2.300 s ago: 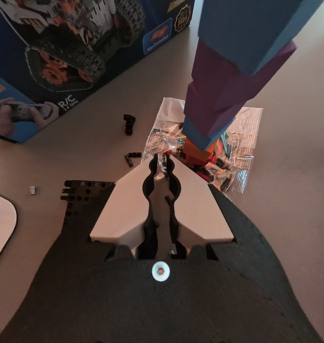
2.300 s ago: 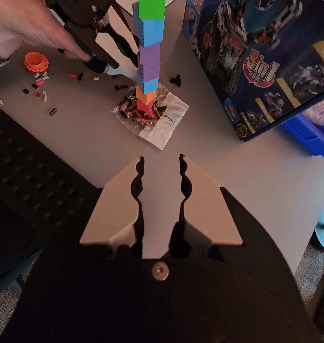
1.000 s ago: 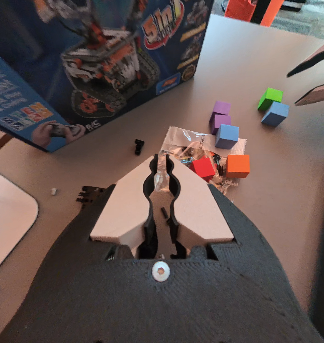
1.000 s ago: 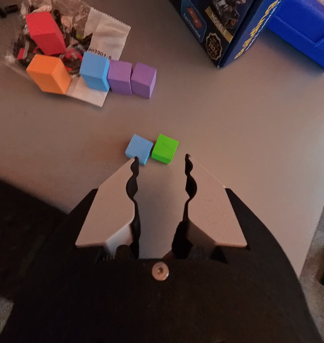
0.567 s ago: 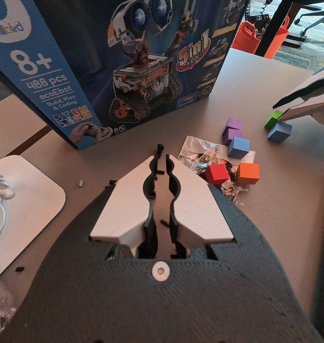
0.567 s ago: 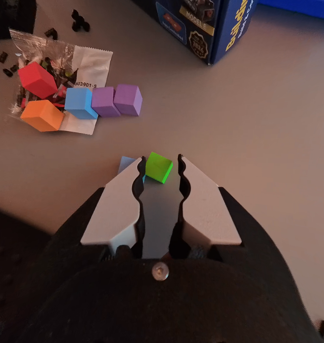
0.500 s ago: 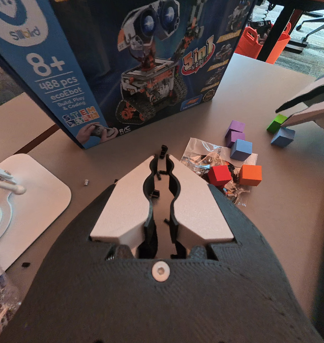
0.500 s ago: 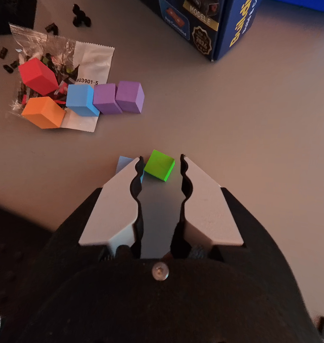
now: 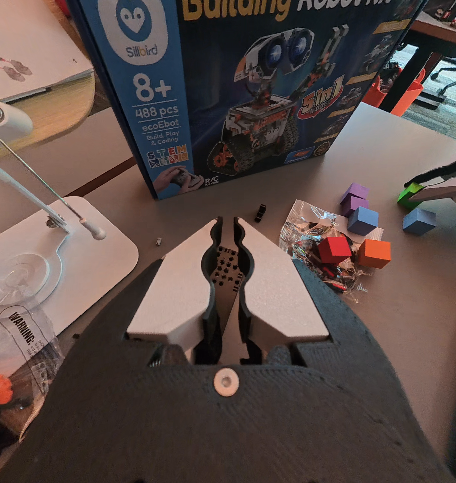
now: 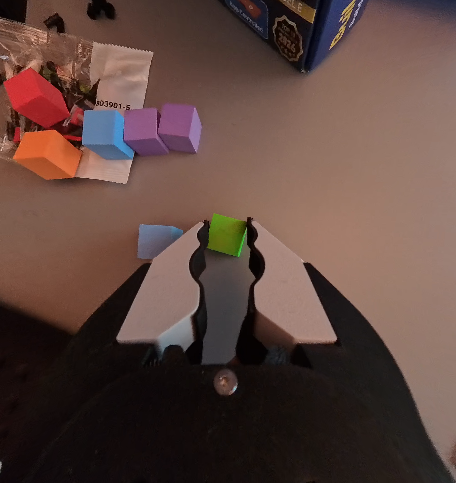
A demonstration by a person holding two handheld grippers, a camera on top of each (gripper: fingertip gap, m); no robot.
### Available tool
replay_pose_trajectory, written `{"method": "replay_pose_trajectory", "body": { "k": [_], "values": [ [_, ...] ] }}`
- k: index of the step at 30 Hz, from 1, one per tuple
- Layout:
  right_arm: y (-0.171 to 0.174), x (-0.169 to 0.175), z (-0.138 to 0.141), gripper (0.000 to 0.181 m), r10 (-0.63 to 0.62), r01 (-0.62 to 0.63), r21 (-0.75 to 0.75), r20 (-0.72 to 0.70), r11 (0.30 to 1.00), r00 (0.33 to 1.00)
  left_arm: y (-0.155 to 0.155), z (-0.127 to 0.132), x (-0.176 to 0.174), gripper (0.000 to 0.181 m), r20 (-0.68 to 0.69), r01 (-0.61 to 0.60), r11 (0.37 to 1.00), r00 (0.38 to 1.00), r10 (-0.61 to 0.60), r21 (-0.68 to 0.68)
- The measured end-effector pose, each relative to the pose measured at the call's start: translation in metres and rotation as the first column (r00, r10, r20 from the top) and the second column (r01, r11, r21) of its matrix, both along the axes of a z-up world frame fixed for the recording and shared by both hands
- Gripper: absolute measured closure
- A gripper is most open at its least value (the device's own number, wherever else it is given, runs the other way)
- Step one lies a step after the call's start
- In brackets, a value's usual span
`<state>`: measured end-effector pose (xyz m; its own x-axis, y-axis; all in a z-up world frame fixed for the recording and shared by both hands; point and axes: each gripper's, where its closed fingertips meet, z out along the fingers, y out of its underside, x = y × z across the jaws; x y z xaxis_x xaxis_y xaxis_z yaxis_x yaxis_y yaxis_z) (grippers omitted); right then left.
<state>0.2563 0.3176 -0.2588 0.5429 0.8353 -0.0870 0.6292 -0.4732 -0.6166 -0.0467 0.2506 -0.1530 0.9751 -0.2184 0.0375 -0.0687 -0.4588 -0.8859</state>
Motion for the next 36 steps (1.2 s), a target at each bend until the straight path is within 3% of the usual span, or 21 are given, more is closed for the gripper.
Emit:
{"method": "replay_pose_trajectory", "body": {
  "k": [4,8,15,20,24,31,36],
  "values": [
    [0.001,-0.003,0.008,0.154,0.006,-0.005,0.039,-0.012,0.999,1.000,0.001,-0.003,0.002,0.174,-0.004,0.006,1.000,1.000,-0.007,-0.009],
    [0.000,-0.015,0.036,0.154,0.030,-0.024,0.117,-0.049,0.993,0.998,0.002,-0.008,0.004,0.174,-0.014,0.013,1.000,1.000,-0.013,-0.020],
    [-0.049,-0.099,0.086,0.154,0.300,-0.280,0.140,-0.161,0.950,0.940,0.006,-0.021,0.018,0.173,-0.040,0.057,0.997,0.997,-0.059,-0.052],
    [-0.073,-0.152,0.077,0.154,0.417,-0.408,0.096,-0.110,0.908,0.902,0.008,-0.030,0.029,0.173,-0.056,0.091,0.993,0.994,-0.095,-0.075],
    [-0.077,-0.174,0.062,0.154,0.439,-0.437,0.041,-0.087,0.898,0.894,0.009,-0.035,0.033,0.173,-0.064,0.104,0.991,0.992,-0.110,-0.087],
    [-0.073,-0.179,0.035,0.154,0.426,-0.426,-0.010,-0.013,0.905,0.905,0.010,-0.035,0.034,0.173,-0.047,0.110,0.990,0.992,-0.115,-0.087],
    [-0.072,-0.179,0.036,0.150,0.419,-0.420,-0.011,-0.028,0.908,0.907,0.010,-0.035,0.035,0.173,-0.046,0.113,0.990,0.992,-0.117,-0.087]
  ]
}}
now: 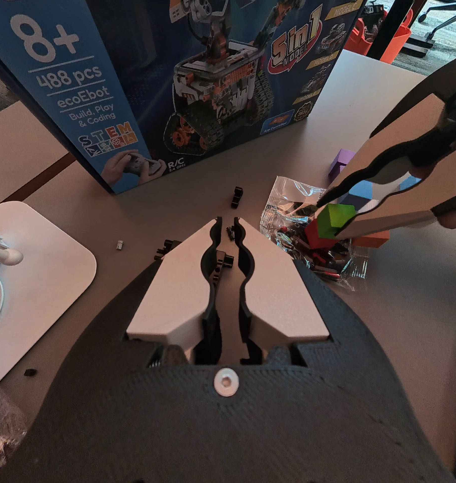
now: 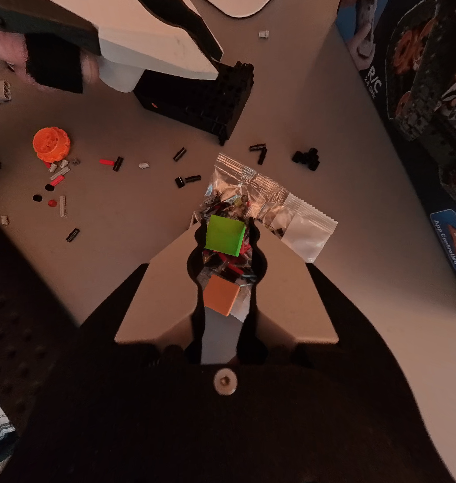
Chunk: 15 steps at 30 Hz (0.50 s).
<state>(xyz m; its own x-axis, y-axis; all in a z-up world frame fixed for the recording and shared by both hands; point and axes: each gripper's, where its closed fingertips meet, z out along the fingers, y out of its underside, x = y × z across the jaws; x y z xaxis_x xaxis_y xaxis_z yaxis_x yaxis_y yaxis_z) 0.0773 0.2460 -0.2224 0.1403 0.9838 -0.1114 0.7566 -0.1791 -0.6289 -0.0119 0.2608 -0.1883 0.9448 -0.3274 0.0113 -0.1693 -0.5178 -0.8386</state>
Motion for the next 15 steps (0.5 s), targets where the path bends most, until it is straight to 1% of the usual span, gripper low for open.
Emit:
{"method": "replay_pose_trajectory", "body": {
  "k": [3,7,8,11,13,15],
  "values": [
    [-0.003,0.004,0.003,0.142,0.013,-0.013,0.026,0.000,1.000,1.000,0.000,0.001,-0.001,0.173,0.005,-0.003,1.000,1.000,0.003,0.003],
    [-0.006,0.011,-0.003,0.132,0.027,-0.030,0.075,0.036,0.997,0.999,0.000,0.002,-0.001,0.173,0.005,-0.003,1.000,1.000,0.003,0.004],
    [-0.008,0.011,-0.006,0.132,0.030,-0.034,0.074,0.043,0.997,0.999,0.000,0.002,-0.001,0.173,0.004,-0.002,1.000,1.000,0.002,0.004],
    [-0.006,0.011,-0.021,0.135,0.024,-0.032,0.092,0.087,0.995,0.996,-0.001,0.001,0.001,0.173,-0.002,0.000,1.000,1.000,0.000,0.004],
    [-0.005,0.010,-0.027,0.144,0.017,-0.027,0.098,0.097,0.995,0.995,-0.001,0.002,0.000,0.173,-0.004,-0.001,1.000,1.000,0.001,0.005],
    [-0.005,0.007,-0.027,0.151,0.015,-0.022,0.101,0.077,0.995,0.997,-0.001,0.002,0.000,0.173,-0.003,-0.002,1.000,1.000,0.002,0.007]
  ]
}}
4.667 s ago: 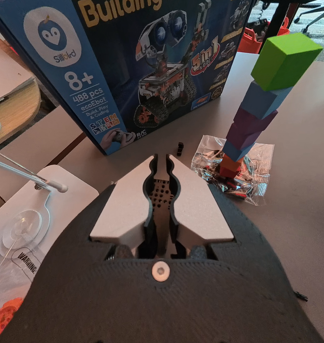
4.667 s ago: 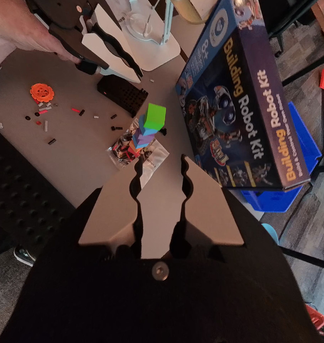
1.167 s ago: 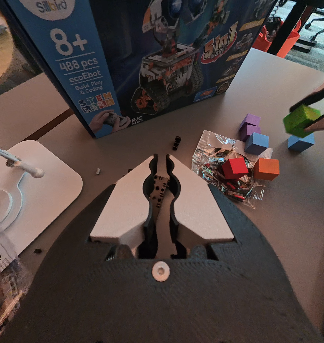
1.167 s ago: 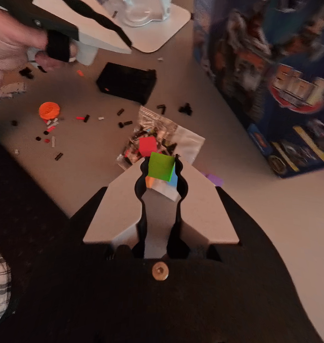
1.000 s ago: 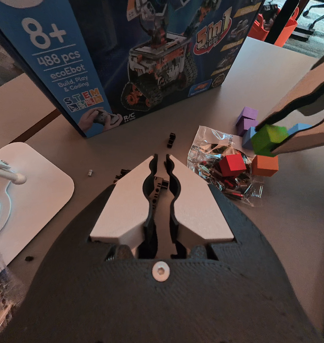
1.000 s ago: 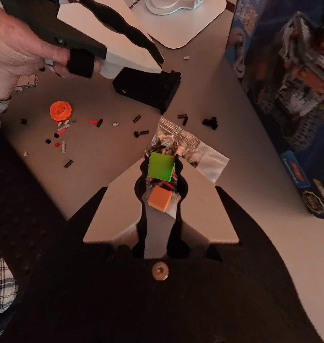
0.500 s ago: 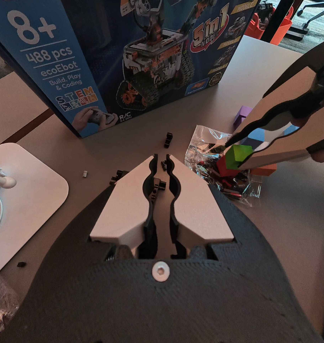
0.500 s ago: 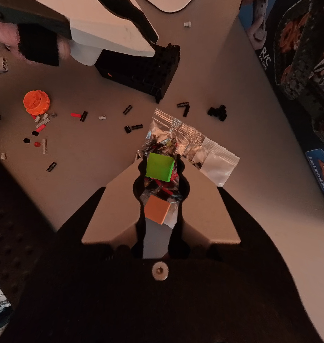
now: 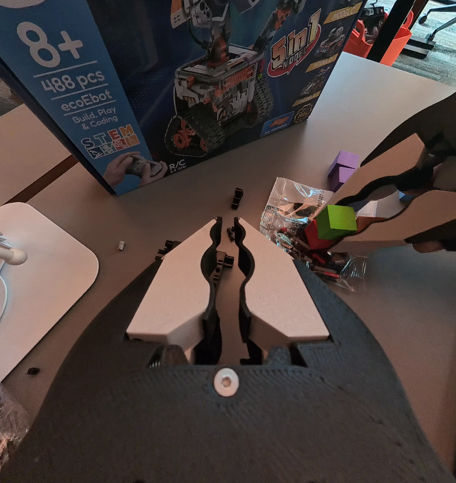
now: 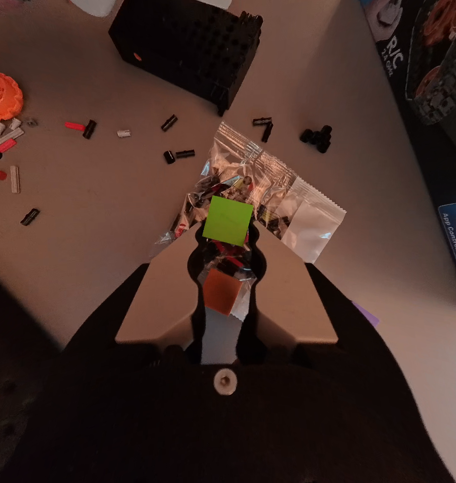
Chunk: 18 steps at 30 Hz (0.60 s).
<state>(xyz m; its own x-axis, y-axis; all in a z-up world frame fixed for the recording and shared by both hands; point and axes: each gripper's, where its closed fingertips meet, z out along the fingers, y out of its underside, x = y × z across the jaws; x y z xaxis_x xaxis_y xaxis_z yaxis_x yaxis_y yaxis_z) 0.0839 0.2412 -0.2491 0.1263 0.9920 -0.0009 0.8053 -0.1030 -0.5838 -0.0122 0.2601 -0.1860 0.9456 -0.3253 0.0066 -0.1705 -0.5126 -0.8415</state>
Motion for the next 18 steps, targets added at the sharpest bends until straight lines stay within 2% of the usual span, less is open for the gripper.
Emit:
{"method": "replay_pose_trajectory", "body": {
  "k": [9,18],
  "values": [
    [0.011,-0.002,0.010,0.152,-0.031,0.031,0.015,-0.036,0.999,0.999,0.000,0.000,0.000,0.173,-0.004,0.000,1.000,1.000,0.000,0.000],
    [0.008,0.000,-0.002,0.149,-0.010,0.010,0.011,0.024,1.000,1.000,0.000,0.001,0.001,0.173,-0.007,0.002,1.000,1.000,-0.002,0.001]
  ]
}}
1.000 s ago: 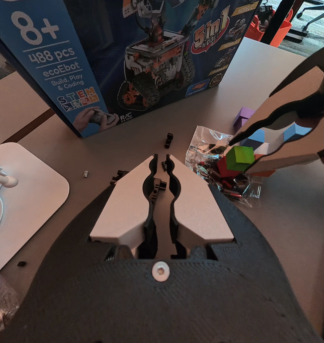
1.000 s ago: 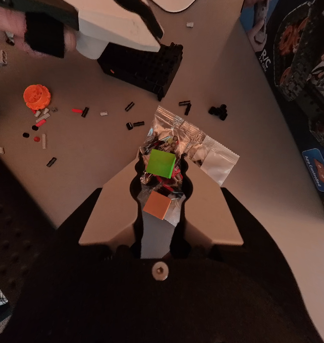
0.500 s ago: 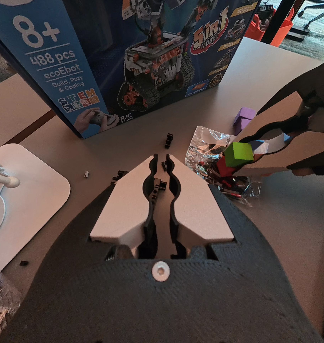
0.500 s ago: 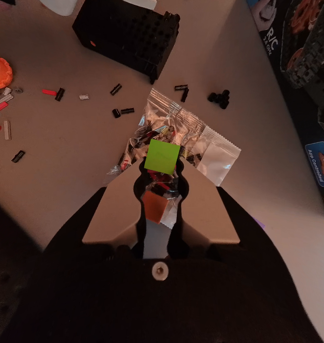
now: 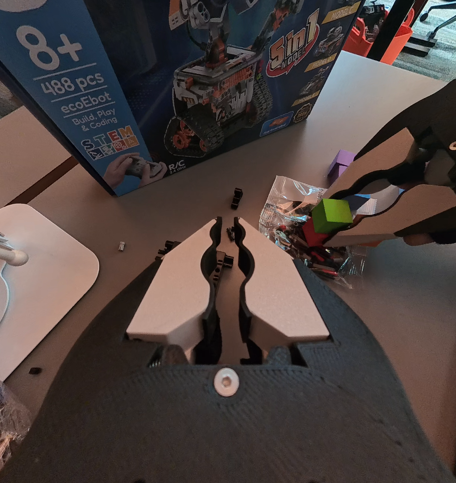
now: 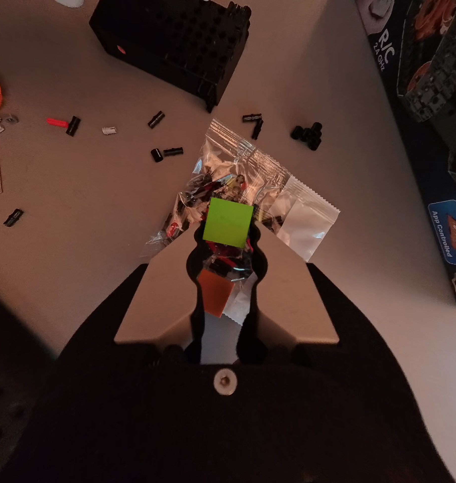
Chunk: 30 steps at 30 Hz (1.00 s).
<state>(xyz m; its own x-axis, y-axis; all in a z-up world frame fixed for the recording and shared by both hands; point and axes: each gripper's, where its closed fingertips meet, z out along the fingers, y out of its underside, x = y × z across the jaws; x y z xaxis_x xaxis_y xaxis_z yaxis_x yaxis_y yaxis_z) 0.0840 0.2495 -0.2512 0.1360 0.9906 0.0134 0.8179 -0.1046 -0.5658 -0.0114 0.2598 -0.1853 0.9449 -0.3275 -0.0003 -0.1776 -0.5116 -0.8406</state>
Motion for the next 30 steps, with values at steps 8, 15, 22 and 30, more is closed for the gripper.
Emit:
{"method": "replay_pose_trajectory", "body": {
  "k": [8,15,22,30],
  "values": [
    [0.000,0.007,0.007,0.131,0.003,-0.003,0.010,0.004,1.000,1.000,0.000,0.000,0.000,0.173,-0.001,0.002,1.000,1.000,-0.002,-0.002],
    [0.020,0.046,0.039,0.133,-0.094,0.096,0.004,-0.114,0.995,0.989,0.000,0.002,0.000,0.173,0.012,0.000,1.000,1.000,0.000,0.003],
    [0.029,0.065,0.008,0.138,-0.160,0.160,0.001,-0.021,0.987,0.987,-0.001,0.001,0.003,0.173,0.000,0.006,1.000,1.000,-0.006,0.000],
    [0.036,0.059,0.026,0.154,-0.171,0.174,0.025,-0.094,0.985,0.981,0.000,0.001,0.001,0.173,0.001,0.001,1.000,1.000,-0.001,-0.001]
  ]
}}
